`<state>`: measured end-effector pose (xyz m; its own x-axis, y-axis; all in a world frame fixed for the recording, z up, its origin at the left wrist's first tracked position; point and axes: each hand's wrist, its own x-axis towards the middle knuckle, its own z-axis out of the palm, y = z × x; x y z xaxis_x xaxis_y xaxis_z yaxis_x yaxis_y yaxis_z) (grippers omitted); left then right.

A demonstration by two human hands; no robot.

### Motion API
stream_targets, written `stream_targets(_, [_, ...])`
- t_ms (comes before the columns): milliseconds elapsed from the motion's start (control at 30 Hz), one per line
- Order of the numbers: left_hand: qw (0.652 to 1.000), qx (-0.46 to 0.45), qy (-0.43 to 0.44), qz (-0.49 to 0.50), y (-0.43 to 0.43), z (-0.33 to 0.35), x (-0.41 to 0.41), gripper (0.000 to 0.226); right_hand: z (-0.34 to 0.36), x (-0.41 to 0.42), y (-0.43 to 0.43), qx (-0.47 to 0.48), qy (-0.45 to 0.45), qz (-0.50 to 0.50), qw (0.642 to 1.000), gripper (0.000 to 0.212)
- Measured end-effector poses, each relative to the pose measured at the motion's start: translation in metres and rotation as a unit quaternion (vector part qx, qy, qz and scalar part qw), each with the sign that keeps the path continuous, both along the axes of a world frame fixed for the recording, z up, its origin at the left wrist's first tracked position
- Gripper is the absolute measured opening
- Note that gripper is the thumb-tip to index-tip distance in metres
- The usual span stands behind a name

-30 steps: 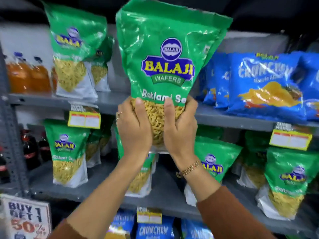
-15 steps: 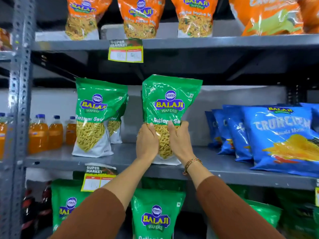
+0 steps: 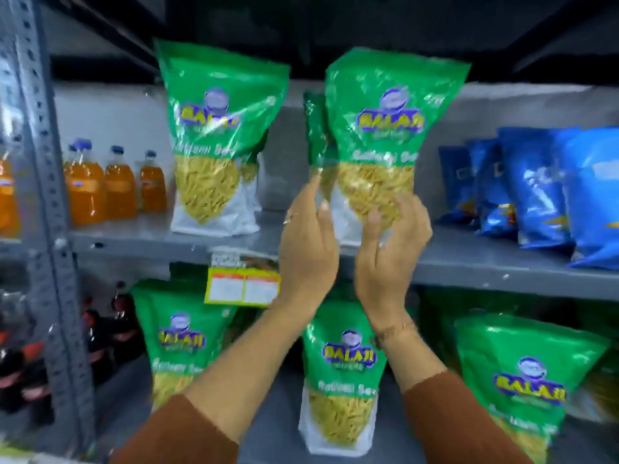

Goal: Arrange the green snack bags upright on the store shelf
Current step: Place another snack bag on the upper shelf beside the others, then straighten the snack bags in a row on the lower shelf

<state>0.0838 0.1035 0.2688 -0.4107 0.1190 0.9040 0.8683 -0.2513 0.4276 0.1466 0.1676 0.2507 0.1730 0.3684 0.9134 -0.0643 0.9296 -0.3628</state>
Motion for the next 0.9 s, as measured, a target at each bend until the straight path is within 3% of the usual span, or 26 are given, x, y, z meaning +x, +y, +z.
stream_targets(67, [0.996,0.067,0.056,0.015,-0.033,-0.065,-0.015,0.035,-0.053,-0.013,-0.036,0.060,-0.003,0.018,0.998,0.040])
stream_targets(133, [0.995,0.074,0.061,0.036,-0.062,-0.134,-0.045,0.031,-0.110,-0.035,-0.065,0.063,-0.056,0.085,0.993,0.031])
stream_targets(233, [0.990,0.040,-0.096,0.097,-0.094,-0.215,-0.113,0.043,-0.182,-0.083,-0.095,-0.053,-0.155,0.196,0.967,0.032])
stream_targets(333, [0.949,0.000,-0.299,0.100,-0.119,-0.251,-0.174,0.065,-0.227,-0.135,-0.107,-0.184,-0.255,0.245,0.917,0.053])
stream_targets(433, [0.920,-0.116,-0.374,0.015,-0.131,-0.259,-0.200,0.054,-0.253,-0.172,-0.111,-0.294,-0.328,0.326,0.836,0.086])
stream_targets(500, [0.904,-0.177,-0.390,-0.004,-0.135,-0.261,-0.207,0.056,-0.259,-0.187,-0.111,-0.314,-0.337,0.354,0.814,0.079])
stream_targets(600, [0.886,-0.233,-0.401,-0.008,-0.140,-0.267,-0.213,0.060,-0.262,-0.197,-0.114,-0.281,-0.337,0.334,0.834,0.054])
stream_targets(767, [0.893,-0.236,-0.383,-0.016,-0.146,-0.267,-0.206,0.045,-0.267,-0.197,-0.125,-0.312,-0.326,0.333,0.828,0.044])
stream_targets(833, [0.890,-0.237,-0.389,-0.011,-0.144,-0.269,-0.207,0.051,-0.266,-0.197,-0.124,-0.321,-0.330,0.331,0.824,0.047])
stream_targets(900, [0.897,-0.212,-0.387,0.010,-0.141,-0.276,-0.209,0.073,-0.269,-0.192,-0.125,-0.325,-0.359,0.295,0.824,0.071])
